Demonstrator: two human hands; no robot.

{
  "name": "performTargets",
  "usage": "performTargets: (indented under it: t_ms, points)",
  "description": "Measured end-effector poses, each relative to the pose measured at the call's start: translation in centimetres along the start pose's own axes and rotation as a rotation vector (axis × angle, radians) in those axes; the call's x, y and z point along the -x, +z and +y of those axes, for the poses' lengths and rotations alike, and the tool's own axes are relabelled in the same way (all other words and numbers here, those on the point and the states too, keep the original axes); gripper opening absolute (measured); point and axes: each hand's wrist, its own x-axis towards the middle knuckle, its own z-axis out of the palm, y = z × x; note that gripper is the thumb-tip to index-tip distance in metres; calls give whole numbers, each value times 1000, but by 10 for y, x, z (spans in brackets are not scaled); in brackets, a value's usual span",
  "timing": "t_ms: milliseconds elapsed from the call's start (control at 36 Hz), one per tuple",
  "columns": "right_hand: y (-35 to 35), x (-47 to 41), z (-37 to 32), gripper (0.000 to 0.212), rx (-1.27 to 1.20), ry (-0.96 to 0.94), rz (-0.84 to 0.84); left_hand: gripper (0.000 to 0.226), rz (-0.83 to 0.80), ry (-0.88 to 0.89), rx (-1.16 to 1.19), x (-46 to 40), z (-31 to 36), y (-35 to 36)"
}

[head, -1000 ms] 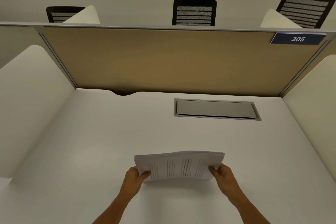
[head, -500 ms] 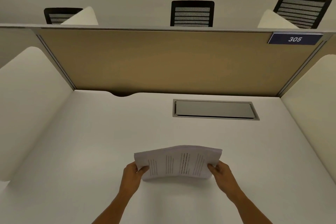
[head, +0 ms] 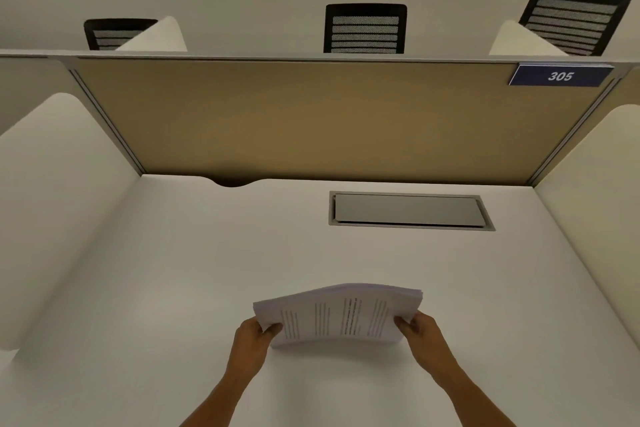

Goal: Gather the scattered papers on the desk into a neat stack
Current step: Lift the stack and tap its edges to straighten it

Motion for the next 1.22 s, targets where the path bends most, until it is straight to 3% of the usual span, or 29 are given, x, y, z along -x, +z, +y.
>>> performTargets:
  t_ms: [111,278,361,833,1028,1139,1222]
  points:
    - [-3,1,-2,24,-15,-25,19,19,14,37,34,0,5,-2]
    - [-1,2,6,14,-37,-17,22,23,-31,38,50,-2,0,-2]
    - [1,4,11,24,-47,10,-4,24,-53,35,46,-2,-3,0]
    - [-3,6,1,20,-25,8,4,13,-27,94,48,-3,5,-8]
    - [-15,6,-31,18,139,-103,-12,16,-42,100,129,0,8,-13]
    - [-29,9,-67,33,291,-219,-34,23,7,83,272,2,20,-20]
    - [-40,8,-92,31,460,-281,-59,25,69,98,355,-2,29,-28]
